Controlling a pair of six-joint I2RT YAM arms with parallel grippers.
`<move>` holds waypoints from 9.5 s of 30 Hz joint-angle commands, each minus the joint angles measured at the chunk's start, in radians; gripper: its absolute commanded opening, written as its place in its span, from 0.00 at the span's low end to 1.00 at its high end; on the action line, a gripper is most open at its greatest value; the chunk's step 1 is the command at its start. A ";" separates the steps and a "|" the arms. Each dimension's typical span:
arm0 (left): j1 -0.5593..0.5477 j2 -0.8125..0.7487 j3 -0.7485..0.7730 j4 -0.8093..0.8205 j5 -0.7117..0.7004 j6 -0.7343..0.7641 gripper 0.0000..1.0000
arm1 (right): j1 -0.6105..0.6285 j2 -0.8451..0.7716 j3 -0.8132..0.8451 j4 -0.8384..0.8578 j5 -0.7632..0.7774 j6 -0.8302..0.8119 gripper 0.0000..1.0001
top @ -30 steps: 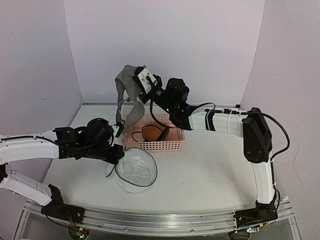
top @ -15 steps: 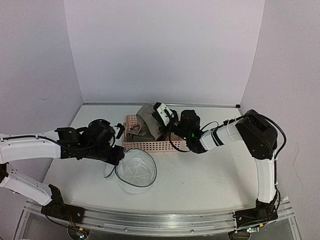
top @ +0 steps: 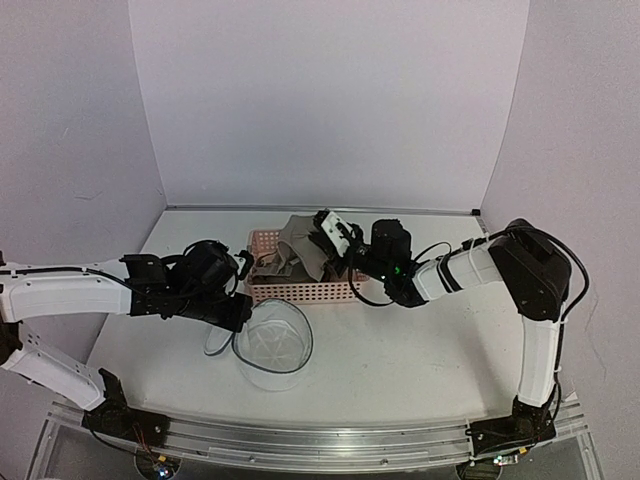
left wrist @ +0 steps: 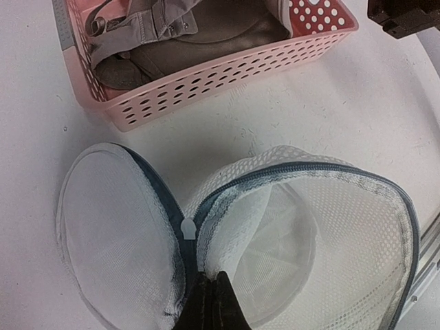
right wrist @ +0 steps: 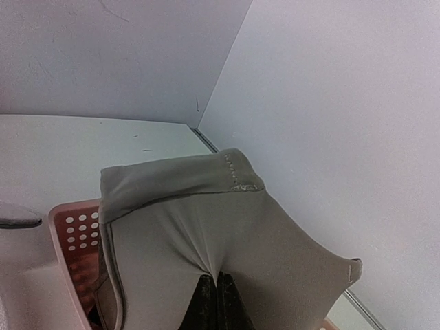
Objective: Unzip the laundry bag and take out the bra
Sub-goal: Place the bra in the bin, then place the laundry bag at the center of the board, then pick up the laundry bag at the center of the board, then hold the laundry bag at the center of the board.
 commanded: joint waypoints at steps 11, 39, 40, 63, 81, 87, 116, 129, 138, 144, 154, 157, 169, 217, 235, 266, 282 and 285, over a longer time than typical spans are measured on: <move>0.005 -0.025 0.032 0.000 -0.008 0.004 0.00 | 0.001 0.071 0.283 -0.257 -0.128 0.018 0.22; 0.004 0.040 0.068 0.016 0.035 0.009 0.00 | -0.004 -0.391 -0.074 -0.334 0.068 0.396 0.63; 0.002 0.047 0.071 0.020 0.046 0.010 0.00 | -0.006 -0.424 -0.090 -0.371 0.062 0.400 0.64; -0.132 0.285 0.257 0.120 0.123 -0.053 0.08 | -0.020 -1.006 -0.499 -0.784 -0.140 0.778 0.98; -0.129 0.044 0.181 0.043 -0.068 -0.145 0.59 | 0.038 -0.897 -0.351 -1.033 -0.162 0.859 0.97; -0.109 -0.105 0.040 0.033 -0.109 -0.314 0.76 | 0.136 -0.855 -0.256 -1.097 -0.050 0.876 0.96; 0.043 -0.379 -0.788 0.958 0.171 -0.978 0.93 | 0.235 -0.764 -0.228 -1.066 0.048 0.889 0.95; 0.045 -0.147 -0.840 1.279 0.259 -1.091 0.92 | 0.235 -0.769 -0.242 -1.059 0.052 0.887 0.95; 0.046 0.032 -0.855 1.460 0.265 -1.175 0.88 | 0.235 -0.806 -0.274 -1.056 0.069 0.889 0.95; 0.046 0.091 -0.845 1.478 0.243 -1.200 0.87 | 0.235 -0.829 -0.293 -1.055 0.073 0.886 0.96; 0.055 0.230 -0.820 1.545 0.219 -1.228 0.84 | 0.235 -0.862 -0.320 -1.047 0.085 0.875 0.96; 0.059 0.318 -0.821 1.627 0.219 -1.250 0.80 | 0.235 -0.871 -0.328 -1.047 0.086 0.872 0.97; 0.060 0.496 -0.816 1.784 0.171 -1.288 0.67 | 0.234 -0.923 -0.361 -1.047 0.100 0.863 0.98; 0.014 0.192 -0.864 1.589 0.000 -1.046 0.00 | 0.236 -0.864 -0.318 -1.076 0.055 0.890 0.97; -0.083 -0.261 -0.685 0.900 -0.189 -0.768 0.00 | 0.237 -0.817 -0.318 -1.094 0.021 0.863 0.97; -0.604 -0.050 -0.041 0.245 -0.811 -0.286 0.00 | 0.422 -0.511 -0.379 -0.760 0.043 1.084 0.45; -0.743 0.230 0.147 -0.077 -0.952 -0.173 0.00 | 0.428 -0.554 -0.451 -0.691 0.183 1.160 0.29; -0.743 0.232 0.153 -0.095 -0.976 -0.143 0.00 | 0.429 -0.597 -0.474 -0.690 0.171 1.144 0.30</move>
